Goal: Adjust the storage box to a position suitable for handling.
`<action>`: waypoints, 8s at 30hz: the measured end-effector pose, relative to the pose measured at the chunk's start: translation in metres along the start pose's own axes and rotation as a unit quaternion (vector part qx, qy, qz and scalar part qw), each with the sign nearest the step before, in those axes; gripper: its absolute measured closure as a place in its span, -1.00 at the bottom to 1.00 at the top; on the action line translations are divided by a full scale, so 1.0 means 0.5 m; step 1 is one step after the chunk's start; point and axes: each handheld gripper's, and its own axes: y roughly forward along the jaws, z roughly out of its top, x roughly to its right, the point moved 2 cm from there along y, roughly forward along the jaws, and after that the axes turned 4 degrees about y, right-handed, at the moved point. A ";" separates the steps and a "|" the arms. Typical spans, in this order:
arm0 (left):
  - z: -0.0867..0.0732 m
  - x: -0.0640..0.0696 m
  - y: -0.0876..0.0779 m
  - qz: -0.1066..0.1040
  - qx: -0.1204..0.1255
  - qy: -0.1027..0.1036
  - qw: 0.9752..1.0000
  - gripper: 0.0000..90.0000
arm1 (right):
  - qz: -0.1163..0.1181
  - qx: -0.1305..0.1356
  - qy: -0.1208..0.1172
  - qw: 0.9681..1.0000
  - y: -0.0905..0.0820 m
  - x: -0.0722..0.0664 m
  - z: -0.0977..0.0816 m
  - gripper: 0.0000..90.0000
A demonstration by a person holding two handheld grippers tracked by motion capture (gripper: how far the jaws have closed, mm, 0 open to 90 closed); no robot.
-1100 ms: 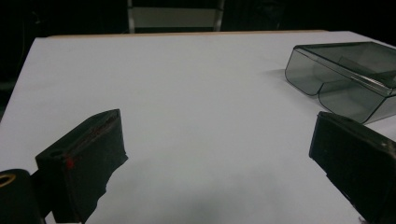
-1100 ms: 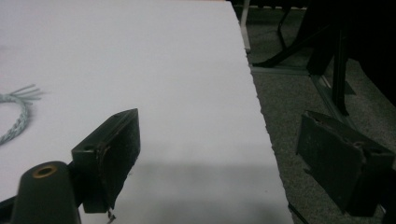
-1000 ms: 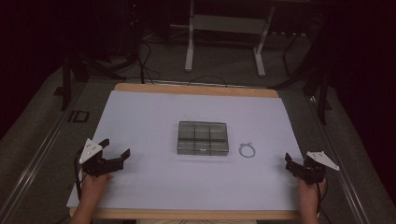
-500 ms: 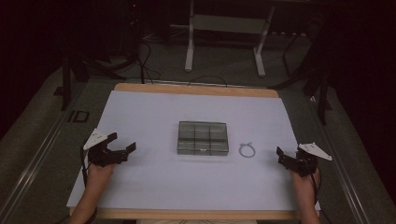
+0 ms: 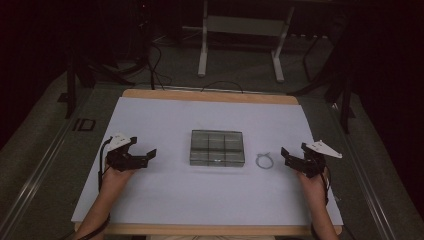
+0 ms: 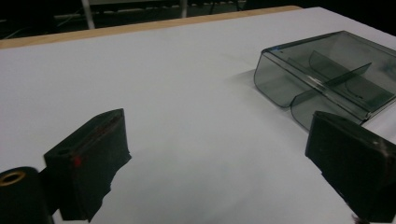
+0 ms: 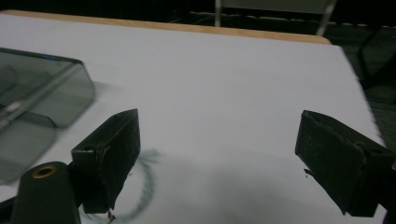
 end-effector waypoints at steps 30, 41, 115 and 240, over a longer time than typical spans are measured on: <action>0.033 0.073 0.159 -0.074 -0.089 0.055 0.992 0.22 | 0.119 -0.061 -0.086 0.987 0.127 -0.124 0.004 0.66; 0.038 0.093 0.214 -0.082 -0.121 0.054 0.988 0.67 | 0.134 -0.074 -0.101 0.983 0.165 -0.161 0.001 0.99; 0.023 0.221 0.158 -0.118 -0.154 0.077 0.978 1.00 | 0.156 -0.130 -0.088 0.975 0.055 -0.184 -0.063 1.00; -0.056 0.320 0.047 -0.250 -0.111 0.162 0.948 1.00 | 0.323 -0.141 -0.190 0.916 -0.104 -0.136 -0.137 1.00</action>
